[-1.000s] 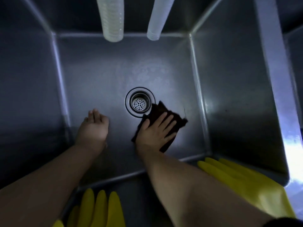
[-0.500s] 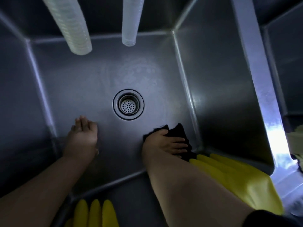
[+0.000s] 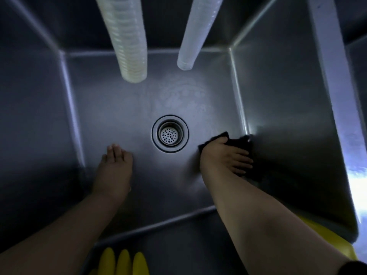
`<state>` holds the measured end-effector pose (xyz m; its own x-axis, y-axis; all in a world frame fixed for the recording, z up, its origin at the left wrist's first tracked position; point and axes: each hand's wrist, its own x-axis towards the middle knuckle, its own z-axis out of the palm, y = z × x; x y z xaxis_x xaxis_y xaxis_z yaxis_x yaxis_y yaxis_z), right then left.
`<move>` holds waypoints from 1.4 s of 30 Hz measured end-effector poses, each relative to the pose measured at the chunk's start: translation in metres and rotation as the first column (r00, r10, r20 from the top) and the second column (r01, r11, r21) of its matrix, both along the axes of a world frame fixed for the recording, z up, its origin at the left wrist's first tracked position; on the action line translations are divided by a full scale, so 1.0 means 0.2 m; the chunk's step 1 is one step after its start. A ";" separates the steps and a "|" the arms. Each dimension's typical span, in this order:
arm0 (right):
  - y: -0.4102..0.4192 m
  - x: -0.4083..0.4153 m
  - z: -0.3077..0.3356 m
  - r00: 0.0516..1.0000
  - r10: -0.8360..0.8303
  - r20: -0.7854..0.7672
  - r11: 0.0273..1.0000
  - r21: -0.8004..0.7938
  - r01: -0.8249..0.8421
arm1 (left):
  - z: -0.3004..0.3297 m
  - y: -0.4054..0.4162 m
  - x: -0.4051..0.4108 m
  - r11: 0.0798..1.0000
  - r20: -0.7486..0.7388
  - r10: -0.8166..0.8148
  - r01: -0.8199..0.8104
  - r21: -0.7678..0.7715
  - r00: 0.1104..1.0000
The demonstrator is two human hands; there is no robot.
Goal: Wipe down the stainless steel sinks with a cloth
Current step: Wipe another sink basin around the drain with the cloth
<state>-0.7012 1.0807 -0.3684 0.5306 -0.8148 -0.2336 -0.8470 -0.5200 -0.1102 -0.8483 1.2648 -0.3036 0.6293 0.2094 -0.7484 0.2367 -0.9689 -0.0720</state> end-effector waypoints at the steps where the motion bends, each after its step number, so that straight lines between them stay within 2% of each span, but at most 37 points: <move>1: 0.02 0.02 -0.01 0.998 0.061 0.026 0.998 -0.022 -0.060 | -0.01 0.00 0.00 1.000 0.019 0.004 -0.004 -0.007 1.000; 3: 0.07 0.08 -0.05 0.959 0.277 0.065 0.960 -0.051 -0.274 | -0.03 0.01 -0.01 1.000 0.038 0.018 -0.017 -0.012 0.999; 6: 0.17 0.20 -0.08 0.785 0.614 0.079 0.789 -0.083 -0.609 | -0.05 0.01 -0.02 1.000 0.055 0.018 -0.017 -0.014 0.998; 8: 0.23 0.29 -0.09 0.654 0.754 0.062 0.656 -0.106 -0.747 | -0.06 0.01 -0.02 0.999 0.067 0.025 -0.023 -0.030 0.997; 10: 0.31 0.36 -0.10 0.559 0.827 0.055 0.561 -0.117 -0.819 | -0.07 0.01 -0.02 0.999 0.062 0.029 -0.027 -0.036 0.998; 13: 0.45 0.40 -0.12 0.478 0.877 0.050 0.480 -0.134 -0.867 | -0.08 0.01 -0.02 0.999 0.070 0.036 -0.035 -0.023 0.997; 16: 0.58 0.37 -0.12 0.330 0.943 0.042 0.332 -0.145 -0.932 | -0.09 0.01 -0.02 0.999 0.069 0.037 -0.036 -0.020 0.997; 20: 0.76 0.28 -0.10 0.038 0.999 0.021 0.040 -0.139 -0.989 | -0.10 0.02 -0.03 0.999 0.060 0.040 -0.038 -0.030 0.997; 25: 0.81 0.14 -0.10 -0.435 0.900 0.026 -0.431 -0.089 -0.898 | -0.10 0.03 -0.03 0.999 0.065 0.037 -0.035 -0.028 0.997; 28: 0.70 0.19 -0.10 -0.593 0.805 -0.007 -0.592 -0.081 -0.802 | -0.10 0.03 -0.04 0.999 0.085 0.041 -0.040 -0.017 0.996; 30: 0.61 0.27 -0.10 -0.605 0.796 -0.002 -0.603 -0.088 -0.793 | -0.11 0.03 -0.05 0.999 0.101 0.052 -0.050 -0.021 0.994; 31: 0.56 0.32 -0.09 -0.575 0.818 0.012 -0.572 -0.088 -0.816 | -0.11 0.03 -0.04 0.998 0.106 0.061 -0.058 -0.031 0.992; 34: 0.41 0.49 -0.08 -0.411 0.910 0.044 -0.407 -0.081 -0.910 | -0.12 0.03 -0.04 0.993 0.078 0.094 -0.088 -0.081 0.993; 39: 0.14 0.79 -0.05 -0.093 0.995 -0.027 -0.096 -0.149 -0.984 | -0.13 0.04 -0.03 0.992 0.049 0.097 -0.092 -0.086 0.994; 42: 0.08 0.92 -0.01 0.035 0.998 -0.047 0.027 -0.174 -0.984 | -0.11 0.04 -0.02 0.992 0.026 0.092 -0.089 -0.089 0.995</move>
<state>-0.5179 1.0973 -0.3703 0.8612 0.4956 -0.1125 0.5009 -0.8653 0.0221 -0.8516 1.2734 -0.3264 0.6328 0.2011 -0.7477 0.3246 -0.9456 0.0204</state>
